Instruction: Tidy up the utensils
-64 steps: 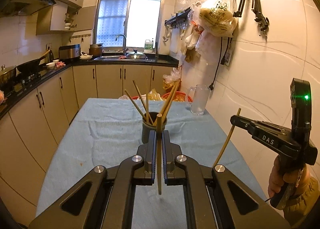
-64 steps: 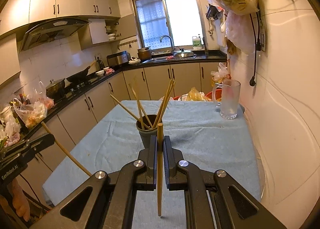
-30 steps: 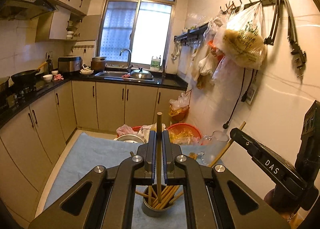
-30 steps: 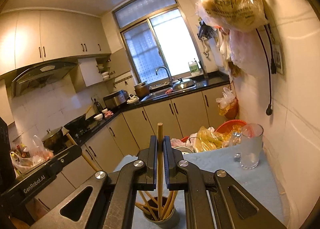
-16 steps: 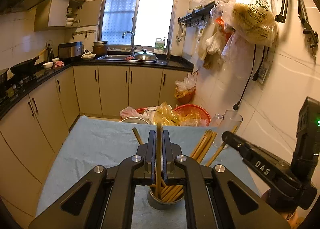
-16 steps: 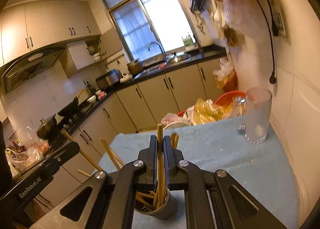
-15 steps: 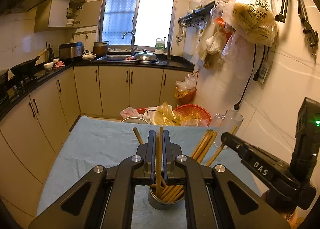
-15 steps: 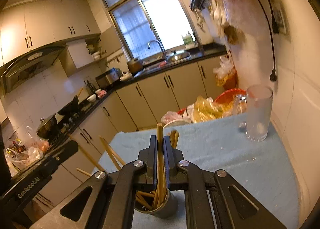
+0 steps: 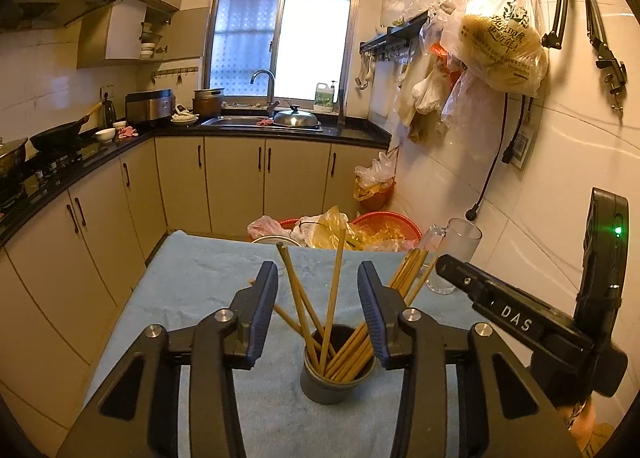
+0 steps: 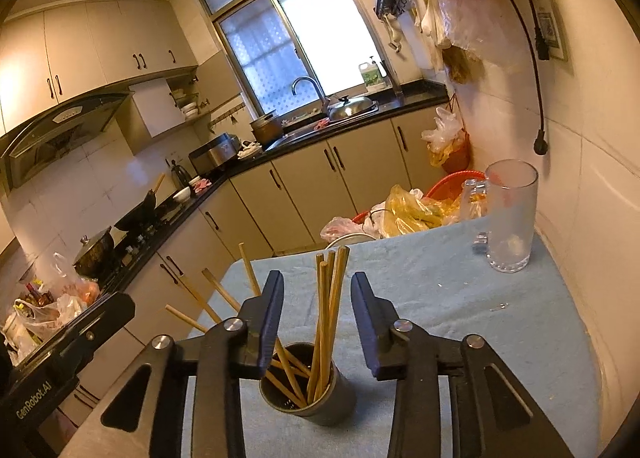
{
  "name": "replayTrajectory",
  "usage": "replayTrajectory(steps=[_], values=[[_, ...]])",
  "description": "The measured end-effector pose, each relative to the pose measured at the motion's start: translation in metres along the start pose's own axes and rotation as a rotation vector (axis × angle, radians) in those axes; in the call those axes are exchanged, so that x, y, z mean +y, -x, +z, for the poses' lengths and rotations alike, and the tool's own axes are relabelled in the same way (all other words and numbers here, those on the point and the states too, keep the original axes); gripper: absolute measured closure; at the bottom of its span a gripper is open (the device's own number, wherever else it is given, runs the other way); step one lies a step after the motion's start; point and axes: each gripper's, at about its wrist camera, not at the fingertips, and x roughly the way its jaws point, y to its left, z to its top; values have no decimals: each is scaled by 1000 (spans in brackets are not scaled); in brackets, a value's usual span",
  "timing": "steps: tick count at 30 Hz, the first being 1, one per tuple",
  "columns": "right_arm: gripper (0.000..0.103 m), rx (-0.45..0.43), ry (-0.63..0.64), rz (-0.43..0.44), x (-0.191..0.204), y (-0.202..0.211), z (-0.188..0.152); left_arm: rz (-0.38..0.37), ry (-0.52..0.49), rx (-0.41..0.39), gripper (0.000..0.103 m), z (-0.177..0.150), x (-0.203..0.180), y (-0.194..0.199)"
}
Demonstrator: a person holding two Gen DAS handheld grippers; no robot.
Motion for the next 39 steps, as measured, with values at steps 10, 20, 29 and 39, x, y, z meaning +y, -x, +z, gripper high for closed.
replayTrajectory(steps=[10, 20, 29, 39], values=[[54, -2, 26, -34, 0, 46, -13, 27, -2, -28, 49, -21, -1, 49], [46, 47, 62, -80, -8, 92, -51, 30, 15, -26, 33, -58, -1, 101], [39, 92, 107, -117, -10, 127, -95, 58, 52, 19, 28, -96, 9, 137], [34, 120, 235, -183, 12, 155, -140, 189, 11, -59, 14, -123, 12, 184]])
